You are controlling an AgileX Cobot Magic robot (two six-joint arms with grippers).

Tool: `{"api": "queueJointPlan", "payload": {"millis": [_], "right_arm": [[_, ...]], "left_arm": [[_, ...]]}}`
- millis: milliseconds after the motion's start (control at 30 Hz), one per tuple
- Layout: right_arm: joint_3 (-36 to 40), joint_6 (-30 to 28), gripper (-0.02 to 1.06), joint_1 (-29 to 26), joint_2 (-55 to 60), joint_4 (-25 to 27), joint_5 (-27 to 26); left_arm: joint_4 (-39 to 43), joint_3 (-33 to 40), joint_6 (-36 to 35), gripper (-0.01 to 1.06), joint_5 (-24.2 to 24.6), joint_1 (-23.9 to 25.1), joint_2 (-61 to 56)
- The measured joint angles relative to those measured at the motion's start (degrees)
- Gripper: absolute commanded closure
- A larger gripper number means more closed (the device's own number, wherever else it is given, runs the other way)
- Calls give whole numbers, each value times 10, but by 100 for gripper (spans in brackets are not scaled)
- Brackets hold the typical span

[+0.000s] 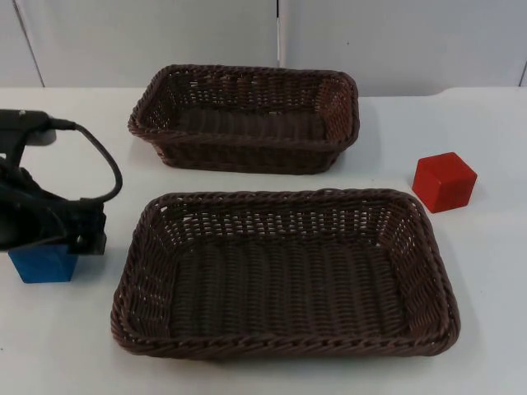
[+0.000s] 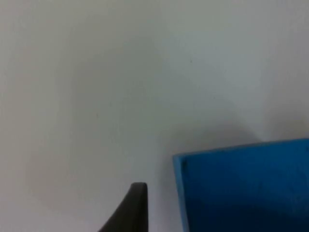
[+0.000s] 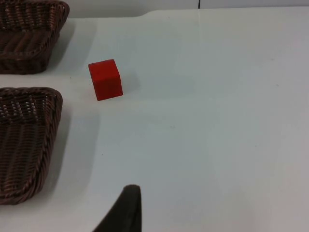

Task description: Pick up one cube with the left hand and place it into the upper basket. Pick up one cube with the right hand and place it into the lower basket.

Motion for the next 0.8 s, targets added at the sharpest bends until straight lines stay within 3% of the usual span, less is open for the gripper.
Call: {"api": "queueJointPlan", "payload": {"millis": [167, 267, 400, 433, 533, 600, 800], "right_arm": [[0, 2, 0, 0, 0, 0, 0], [0, 2, 0, 0, 0, 0, 0], [0, 2, 0, 0, 0, 0, 0], [0, 2, 0, 0, 0, 0, 0], [0, 2, 0, 0, 0, 0, 0], [0, 2, 0, 0, 0, 0, 0], [0, 2, 0, 0, 0, 0, 0]], "left_arm": [[0, 0, 0, 0, -17, 0, 9], [0, 0, -1, 6, -23, 0, 13], [0, 0, -1, 48, -23, 0, 19], [0, 0, -1, 48, -23, 0, 19], [0, 0, -1, 87, -20, 0, 18], [0, 0, -2, 105, -14, 0, 13], [0, 0, -8, 105, 36, 0, -66]]}}
